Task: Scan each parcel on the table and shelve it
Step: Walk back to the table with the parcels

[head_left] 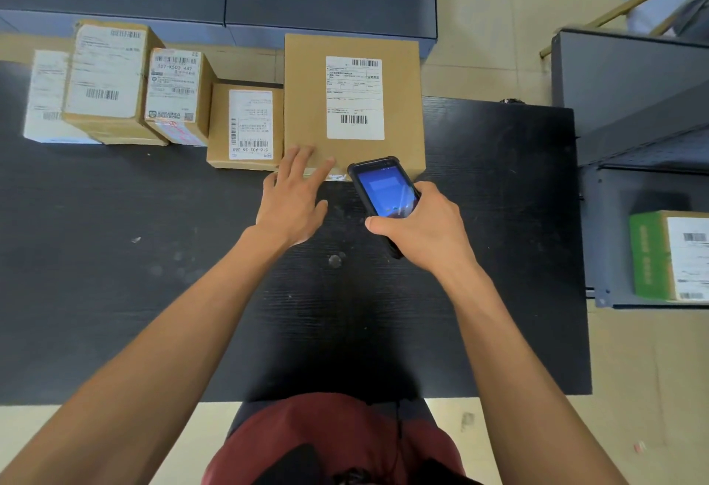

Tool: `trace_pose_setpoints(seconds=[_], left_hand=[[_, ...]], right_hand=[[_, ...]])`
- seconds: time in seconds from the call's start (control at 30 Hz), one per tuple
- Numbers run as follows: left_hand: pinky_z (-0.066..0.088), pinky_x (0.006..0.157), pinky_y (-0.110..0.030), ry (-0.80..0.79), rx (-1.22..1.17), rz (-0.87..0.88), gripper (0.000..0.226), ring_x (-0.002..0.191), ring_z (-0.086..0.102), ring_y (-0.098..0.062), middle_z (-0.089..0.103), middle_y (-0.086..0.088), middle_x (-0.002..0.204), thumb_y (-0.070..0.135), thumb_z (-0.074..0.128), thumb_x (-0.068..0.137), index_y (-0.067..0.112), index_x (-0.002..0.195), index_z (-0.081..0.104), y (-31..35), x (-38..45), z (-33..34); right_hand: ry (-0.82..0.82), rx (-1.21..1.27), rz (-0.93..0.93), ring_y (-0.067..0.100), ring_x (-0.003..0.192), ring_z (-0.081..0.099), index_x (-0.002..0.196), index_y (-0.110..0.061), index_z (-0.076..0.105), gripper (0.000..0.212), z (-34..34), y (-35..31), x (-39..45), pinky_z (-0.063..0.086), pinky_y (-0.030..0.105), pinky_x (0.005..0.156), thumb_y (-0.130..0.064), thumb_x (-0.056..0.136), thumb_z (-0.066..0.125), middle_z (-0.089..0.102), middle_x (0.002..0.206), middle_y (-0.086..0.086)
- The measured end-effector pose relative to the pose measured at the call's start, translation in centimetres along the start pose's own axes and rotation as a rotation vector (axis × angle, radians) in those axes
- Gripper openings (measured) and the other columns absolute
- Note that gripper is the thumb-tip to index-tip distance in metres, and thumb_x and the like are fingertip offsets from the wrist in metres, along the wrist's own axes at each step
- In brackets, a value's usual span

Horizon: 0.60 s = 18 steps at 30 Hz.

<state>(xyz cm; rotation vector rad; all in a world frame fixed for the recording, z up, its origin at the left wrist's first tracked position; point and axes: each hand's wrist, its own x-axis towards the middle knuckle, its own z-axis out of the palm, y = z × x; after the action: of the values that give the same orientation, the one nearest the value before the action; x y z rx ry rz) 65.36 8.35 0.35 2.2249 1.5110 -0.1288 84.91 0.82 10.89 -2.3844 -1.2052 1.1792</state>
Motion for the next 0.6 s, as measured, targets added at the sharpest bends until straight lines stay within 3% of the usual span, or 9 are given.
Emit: trace_pose_setpoints(seconds=[0.2,0.27,0.4,0.47,0.6], left_hand=[[0.029,0.117,-0.061,-0.001,0.014,0.009,0.076,0.157,-0.003,-0.029,0.006,-0.006,0.170,0.033,0.060,0.095,0.030,0.160,0.022,-0.1,0.0,0.2],[0.029,0.116,-0.060,-0.005,0.027,0.012,0.077,0.157,-0.005,-0.028,0.004,-0.006,0.170,0.035,0.060,0.096,0.030,0.161,0.019,-0.2,0.0,0.3],[0.030,0.115,-0.058,-0.007,0.039,0.024,0.079,0.157,-0.010,-0.027,-0.004,-0.005,0.171,0.035,0.058,0.097,0.030,0.162,0.013,-0.5,-0.3,0.6],[0.031,0.114,-0.057,-0.010,0.055,0.034,0.082,0.157,-0.014,-0.027,-0.010,-0.004,0.171,0.034,0.058,0.097,0.030,0.163,0.008,-0.6,-0.5,0.9],[0.034,0.112,-0.056,-0.003,0.085,0.057,0.087,0.156,-0.018,-0.028,-0.016,-0.004,0.170,0.033,0.058,0.097,0.030,0.163,0.001,-0.8,-0.7,1.3]], right_hand=[[0.008,-0.006,-0.003,0.012,0.093,0.060,0.107,-0.023,0.051,0.057,0.2,0.6,0.0,0.055,0.040,0.075,-0.049,0.068,0.083,0.060,0.097,-0.010],[0.020,-0.015,-0.018,0.013,0.102,0.057,0.118,-0.022,0.050,0.064,0.5,1.3,0.0,0.051,0.038,0.076,-0.048,0.069,0.082,0.057,0.102,-0.012],[0.011,0.010,-0.006,0.021,0.128,0.049,0.152,-0.015,0.033,0.102,2.0,3.6,-0.2,0.048,0.047,0.103,-0.047,0.070,0.084,0.055,0.126,-0.008],[0.019,0.014,0.011,0.022,0.131,0.047,0.154,-0.015,0.030,0.104,3.6,4.9,-0.3,0.043,0.050,0.108,-0.048,0.070,0.083,0.053,0.139,-0.001],[0.063,-0.026,0.054,0.023,0.134,0.042,0.155,-0.014,0.026,0.105,7.6,7.7,-0.3,0.039,0.049,0.112,-0.045,0.073,0.083,0.051,0.141,0.002]])
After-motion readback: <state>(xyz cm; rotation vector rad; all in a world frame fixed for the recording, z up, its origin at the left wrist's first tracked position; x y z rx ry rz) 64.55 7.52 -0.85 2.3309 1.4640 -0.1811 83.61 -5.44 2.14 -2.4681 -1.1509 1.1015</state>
